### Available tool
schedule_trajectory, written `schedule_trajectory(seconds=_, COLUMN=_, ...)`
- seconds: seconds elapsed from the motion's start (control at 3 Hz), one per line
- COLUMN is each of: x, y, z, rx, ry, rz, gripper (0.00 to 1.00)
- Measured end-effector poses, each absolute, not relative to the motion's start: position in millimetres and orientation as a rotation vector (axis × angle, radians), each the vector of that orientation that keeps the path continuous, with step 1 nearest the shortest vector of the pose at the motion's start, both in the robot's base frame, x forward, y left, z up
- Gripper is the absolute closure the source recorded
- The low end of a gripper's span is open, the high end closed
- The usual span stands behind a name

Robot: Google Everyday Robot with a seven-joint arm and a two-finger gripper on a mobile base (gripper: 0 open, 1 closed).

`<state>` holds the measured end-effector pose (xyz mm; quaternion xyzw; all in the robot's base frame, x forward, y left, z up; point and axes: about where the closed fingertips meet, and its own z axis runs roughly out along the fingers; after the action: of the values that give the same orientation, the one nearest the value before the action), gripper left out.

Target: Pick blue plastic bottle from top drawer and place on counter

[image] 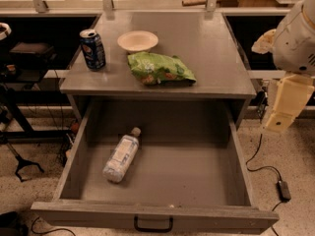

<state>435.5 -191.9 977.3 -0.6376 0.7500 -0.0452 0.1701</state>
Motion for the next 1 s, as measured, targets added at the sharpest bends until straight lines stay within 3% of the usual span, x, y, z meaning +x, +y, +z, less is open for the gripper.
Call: schedule_trajectory(seconds=1.0, x=446.5, y=-1.3, z=892.7, rx=-2.492, ry=1.488, rz=-0.026, gripper=0.00)
